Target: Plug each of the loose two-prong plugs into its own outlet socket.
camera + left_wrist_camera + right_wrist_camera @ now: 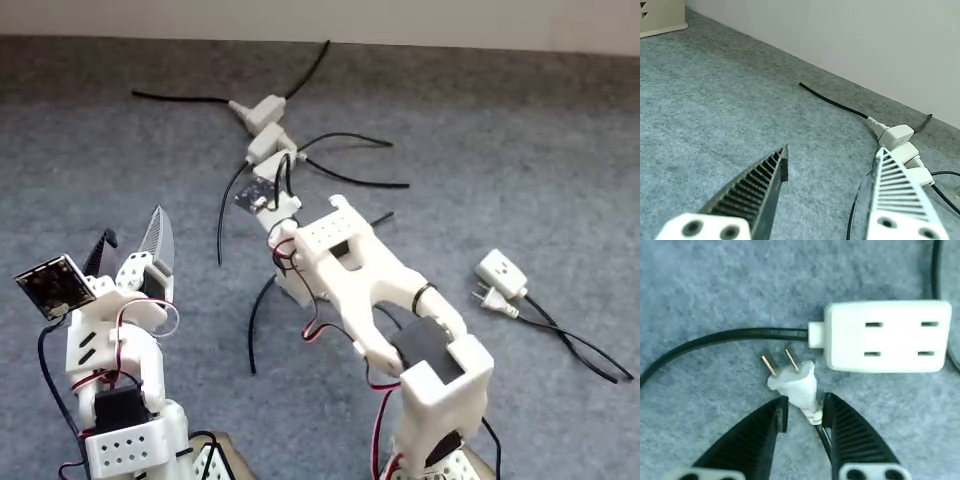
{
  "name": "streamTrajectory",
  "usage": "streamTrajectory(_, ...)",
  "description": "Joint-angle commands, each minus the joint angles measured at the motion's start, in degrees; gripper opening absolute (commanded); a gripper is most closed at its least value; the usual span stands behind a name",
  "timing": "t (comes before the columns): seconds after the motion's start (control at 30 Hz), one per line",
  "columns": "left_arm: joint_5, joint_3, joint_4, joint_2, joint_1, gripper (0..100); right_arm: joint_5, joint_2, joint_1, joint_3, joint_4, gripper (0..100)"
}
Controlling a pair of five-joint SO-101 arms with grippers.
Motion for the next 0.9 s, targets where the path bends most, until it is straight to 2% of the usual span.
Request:
streamTrajectory(0.0, 0.35, 0.92, -1.23, -0.57, -0.40, 27, 0.35, -0.13, -3.03, -4.18, 3.74, 12.8)
streamTrajectory(0.13, 0.35, 0.92, -1.23, -0.57, -0.40, 27, 0.53, -0.13, -3.91, -5.05, 4.62, 15.3)
streamTrajectory(0.27, 0.35, 0.92, -1.23, -0.57, -0.40, 27, 5.10, 0.13, -3.91, -4.70, 4.44, 17.1)
streamTrajectory(0.87, 0.35, 0.92, -1.23, -0.57, -0.40, 27, 5.45, 3.21, -3.56, -4.44, -0.13, 17.4)
